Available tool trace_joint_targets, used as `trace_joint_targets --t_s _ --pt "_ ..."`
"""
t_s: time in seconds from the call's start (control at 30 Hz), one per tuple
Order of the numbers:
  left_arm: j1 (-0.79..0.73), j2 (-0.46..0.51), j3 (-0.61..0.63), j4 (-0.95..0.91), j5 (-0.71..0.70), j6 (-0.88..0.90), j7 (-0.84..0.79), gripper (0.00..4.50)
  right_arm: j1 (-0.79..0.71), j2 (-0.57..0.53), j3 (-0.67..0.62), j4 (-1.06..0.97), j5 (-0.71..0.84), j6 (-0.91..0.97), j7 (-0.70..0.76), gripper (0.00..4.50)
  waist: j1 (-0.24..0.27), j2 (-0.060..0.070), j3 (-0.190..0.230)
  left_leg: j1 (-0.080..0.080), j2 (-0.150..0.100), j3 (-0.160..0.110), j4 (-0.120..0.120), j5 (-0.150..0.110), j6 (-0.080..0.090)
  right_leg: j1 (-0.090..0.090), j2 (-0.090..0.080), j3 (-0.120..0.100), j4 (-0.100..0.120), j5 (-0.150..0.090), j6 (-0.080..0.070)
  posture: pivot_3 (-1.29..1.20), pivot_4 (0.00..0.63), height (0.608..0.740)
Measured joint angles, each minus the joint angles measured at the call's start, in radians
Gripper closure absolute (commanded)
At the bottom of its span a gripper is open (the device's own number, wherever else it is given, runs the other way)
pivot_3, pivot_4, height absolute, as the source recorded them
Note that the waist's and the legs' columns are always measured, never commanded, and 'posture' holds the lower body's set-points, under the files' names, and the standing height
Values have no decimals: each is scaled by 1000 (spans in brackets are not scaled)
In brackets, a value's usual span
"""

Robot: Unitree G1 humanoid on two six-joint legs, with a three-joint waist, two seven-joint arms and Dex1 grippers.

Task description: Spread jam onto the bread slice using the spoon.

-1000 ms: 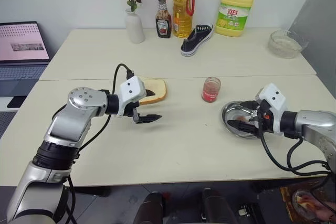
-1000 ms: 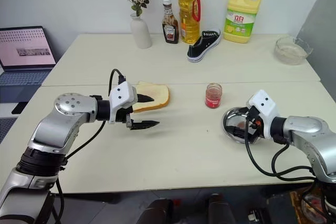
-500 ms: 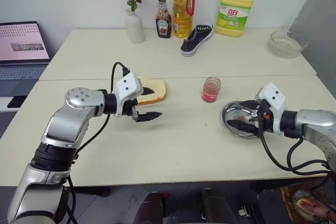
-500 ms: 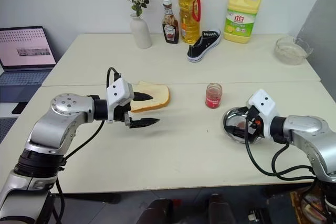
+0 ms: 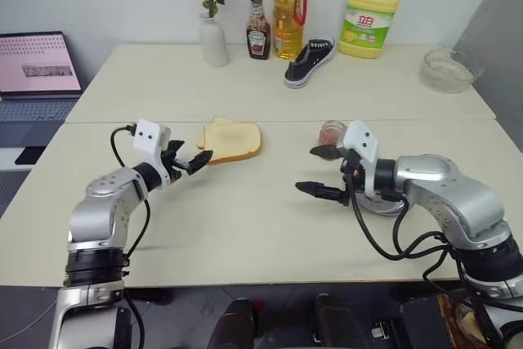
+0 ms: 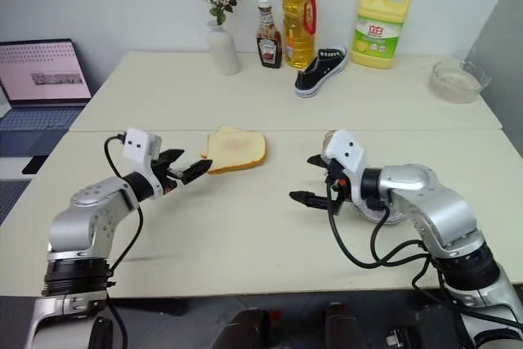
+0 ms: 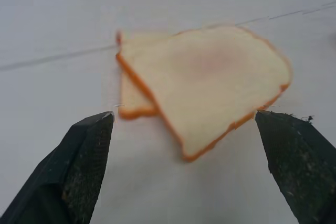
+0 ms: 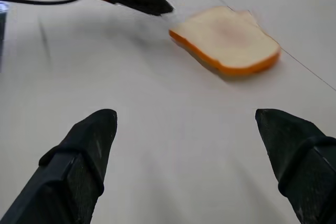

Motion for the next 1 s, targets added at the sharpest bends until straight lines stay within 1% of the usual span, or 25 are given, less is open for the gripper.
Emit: trace_joint_targets --t_s 0.1,0.17,0.33,0.43,0.57,0.67,0.7,1.0 --pt "-3 -61 25 25 -35 7 36 0 -6 13 14 27 -22 -19 6 14 8 0 0 0 -1 0 1 0 0 0 -1 0 0 0 0 0 150 740" --pt "-16 -81 28 47 -50 9 51 0 -5 15 20 33 -31 -24 11 14 9 0 0 0 -1 0 1 0 0 0 -1 0 0 0 0 0 150 740" --pt "-104 -136 52 176 -91 9 71 0 -4 25 19 34 -39 -31 13 14 8 0 0 1 -2 0 1 0 0 0 1 0 1 0 0 0 150 740" --pt "-134 -146 49 231 -98 4 72 0 -3 27 18 33 -40 -31 9 14 6 0 0 1 -2 1 1 0 0 0 1 0 1 0 0 0 150 740" --pt "-153 -144 -3 267 -89 -1 24 0 -2 22 -2 30 -41 -26 -7 14 1 0 0 1 -2 0 1 0 0 0 1 0 1 0 0 0 150 740" --pt "-169 -139 -7 293 -82 -4 15 585 2 13 -6 25 -41 -18 -12 0 -1 0 0 1 -2 0 1 0 0 0 1 0 1 0 0 0 150 740" --pt "-170 -135 -7 300 -79 -8 15 852 8 9 -11 19 -41 -13 -15 0 -1 0 0 1 -2 0 1 0 0 0 1 0 1 0 0 0 150 740" --pt "-170 -129 -7 331 -66 -23 11 3656 18 3 -21 11 -39 -7 -28 0 -2 0 0 1 -2 0 1 0 0 0 1 0 1 0 0 0 150 740"
